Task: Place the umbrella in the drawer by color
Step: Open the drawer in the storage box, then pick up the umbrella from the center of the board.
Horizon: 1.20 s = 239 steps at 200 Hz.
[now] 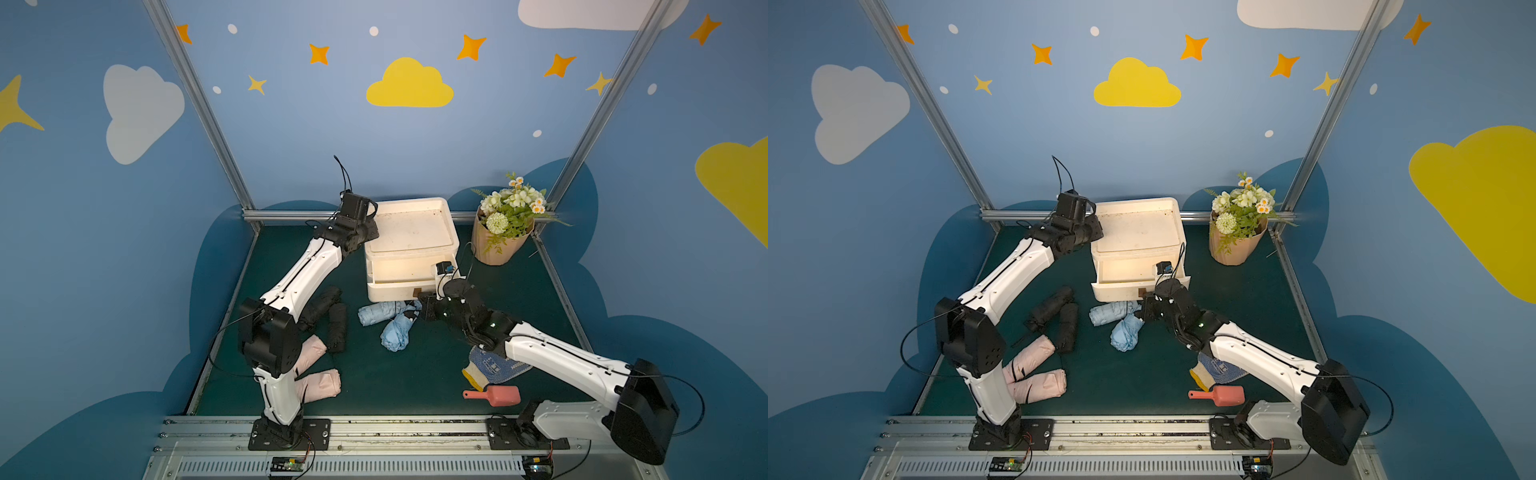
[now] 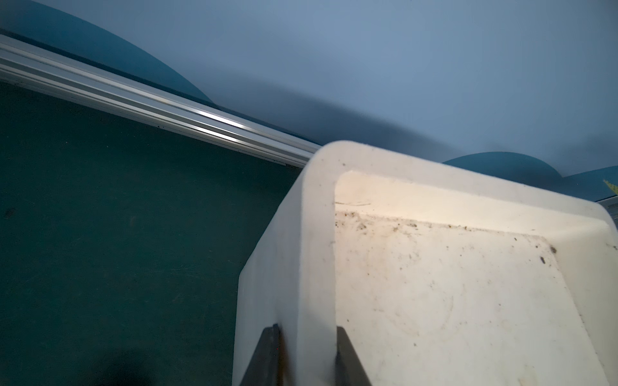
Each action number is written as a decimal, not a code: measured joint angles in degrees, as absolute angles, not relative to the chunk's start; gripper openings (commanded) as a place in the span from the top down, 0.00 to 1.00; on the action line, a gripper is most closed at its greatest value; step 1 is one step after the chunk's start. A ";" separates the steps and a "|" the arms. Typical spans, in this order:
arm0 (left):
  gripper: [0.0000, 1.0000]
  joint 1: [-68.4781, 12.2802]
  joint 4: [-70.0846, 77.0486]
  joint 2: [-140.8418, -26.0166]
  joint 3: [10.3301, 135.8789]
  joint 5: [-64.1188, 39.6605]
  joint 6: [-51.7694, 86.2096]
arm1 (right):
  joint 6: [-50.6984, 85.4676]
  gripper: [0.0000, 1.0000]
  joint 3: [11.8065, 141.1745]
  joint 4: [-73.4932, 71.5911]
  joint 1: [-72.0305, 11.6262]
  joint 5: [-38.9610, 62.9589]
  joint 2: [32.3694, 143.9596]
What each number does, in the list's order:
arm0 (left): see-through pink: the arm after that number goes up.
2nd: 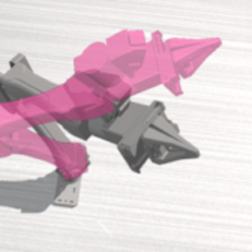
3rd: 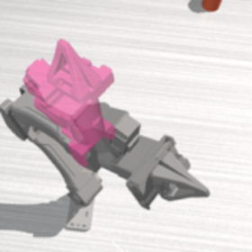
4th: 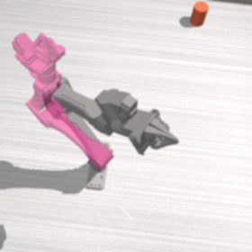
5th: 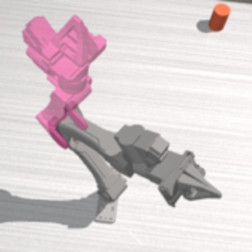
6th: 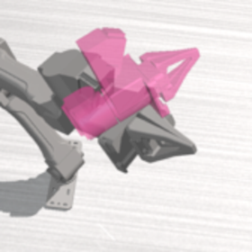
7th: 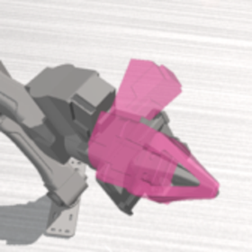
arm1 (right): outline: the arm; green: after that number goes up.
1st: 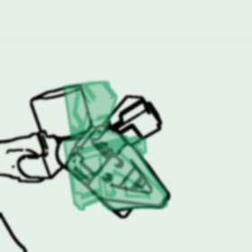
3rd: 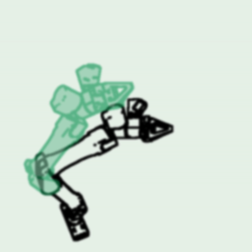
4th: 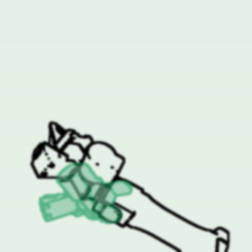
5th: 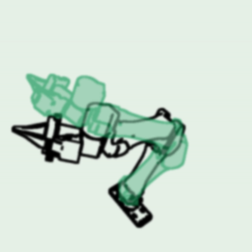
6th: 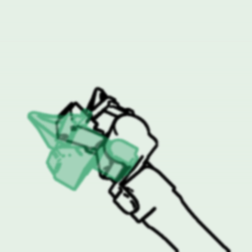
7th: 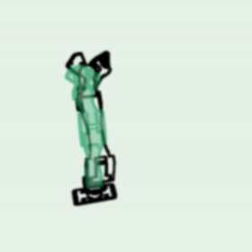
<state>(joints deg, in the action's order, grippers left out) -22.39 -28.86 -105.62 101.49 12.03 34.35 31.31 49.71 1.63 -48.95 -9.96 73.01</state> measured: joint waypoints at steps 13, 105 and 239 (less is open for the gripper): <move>0.97 -22.39 -28.86 -105.62 101.49 12.03 34.35 | 30.74 1.00 49.71 1.93 -48.95 -9.15 72.58; 0.97 -22.39 -28.75 -105.62 101.51 12.08 34.35 | 31.18 1.00 45.67 4.67 -51.99 -7.88 62.61; 0.48 -21.21 -33.19 -104.64 104.49 5.61 33.01 | 21.78 0.60 43.75 15.88 -54.02 -11.35 49.12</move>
<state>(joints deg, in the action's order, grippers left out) -21.21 -33.19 -104.64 104.49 5.61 33.01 21.78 43.75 15.88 -54.02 -11.35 49.12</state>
